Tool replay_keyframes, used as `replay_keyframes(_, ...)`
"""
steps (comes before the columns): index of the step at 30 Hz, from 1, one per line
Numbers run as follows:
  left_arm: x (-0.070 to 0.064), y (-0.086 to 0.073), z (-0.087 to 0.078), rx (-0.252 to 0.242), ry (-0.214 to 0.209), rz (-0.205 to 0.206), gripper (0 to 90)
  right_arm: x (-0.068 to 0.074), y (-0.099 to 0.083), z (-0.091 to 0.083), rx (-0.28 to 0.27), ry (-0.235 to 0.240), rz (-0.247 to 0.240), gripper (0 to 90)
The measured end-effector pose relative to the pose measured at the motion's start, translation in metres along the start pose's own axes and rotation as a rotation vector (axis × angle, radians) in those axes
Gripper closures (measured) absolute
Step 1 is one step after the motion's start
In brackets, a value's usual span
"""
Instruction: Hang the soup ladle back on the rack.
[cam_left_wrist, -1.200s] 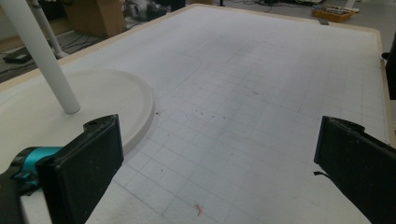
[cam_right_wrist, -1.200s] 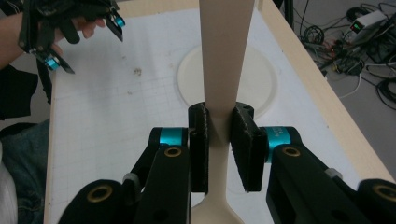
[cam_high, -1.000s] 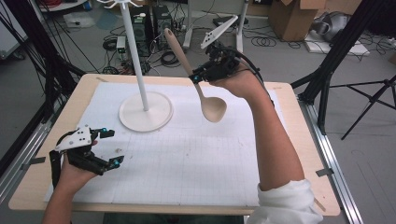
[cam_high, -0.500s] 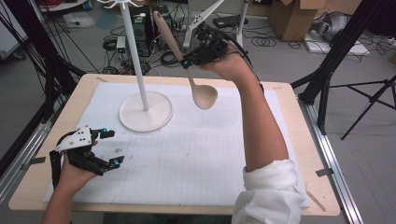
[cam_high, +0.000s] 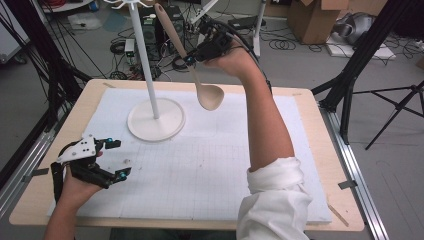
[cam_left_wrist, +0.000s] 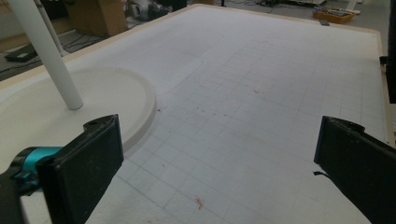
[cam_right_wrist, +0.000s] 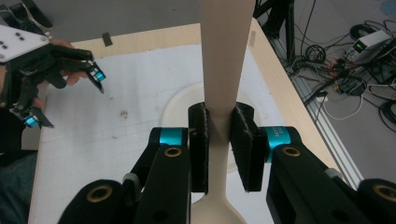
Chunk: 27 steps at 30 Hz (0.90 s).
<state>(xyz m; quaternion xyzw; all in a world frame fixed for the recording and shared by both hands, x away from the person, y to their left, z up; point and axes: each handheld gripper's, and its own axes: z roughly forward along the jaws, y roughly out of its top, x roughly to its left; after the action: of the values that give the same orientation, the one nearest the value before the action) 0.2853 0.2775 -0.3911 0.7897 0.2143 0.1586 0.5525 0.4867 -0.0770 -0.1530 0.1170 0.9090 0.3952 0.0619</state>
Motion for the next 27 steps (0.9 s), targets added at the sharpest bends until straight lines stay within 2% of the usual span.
replay_keyframes(6,0.000,-0.001,-0.001,0.000,0.001,-0.005,1.6,-0.009,0.000,0.006,-0.004,0.005,0.026,77.7)
replay_keyframes(9,0.000,-0.001,-0.001,0.000,0.002,-0.006,1.6,-0.010,0.001,0.007,-0.006,0.009,0.030,77.7)
replay_keyframes(12,0.001,-0.001,-0.001,0.000,0.003,-0.005,1.7,-0.009,0.008,0.009,0.001,0.008,0.013,77.7)
replay_keyframes(17,0.000,-0.001,-0.002,-0.004,0.004,-0.003,1.7,-0.008,0.017,0.012,0.001,0.016,0.011,77.7)
replay_keyframes(27,0.000,-0.001,-0.004,-0.007,0.008,-0.007,1.7,-0.012,0.015,0.017,0.001,0.021,0.028,77.6)
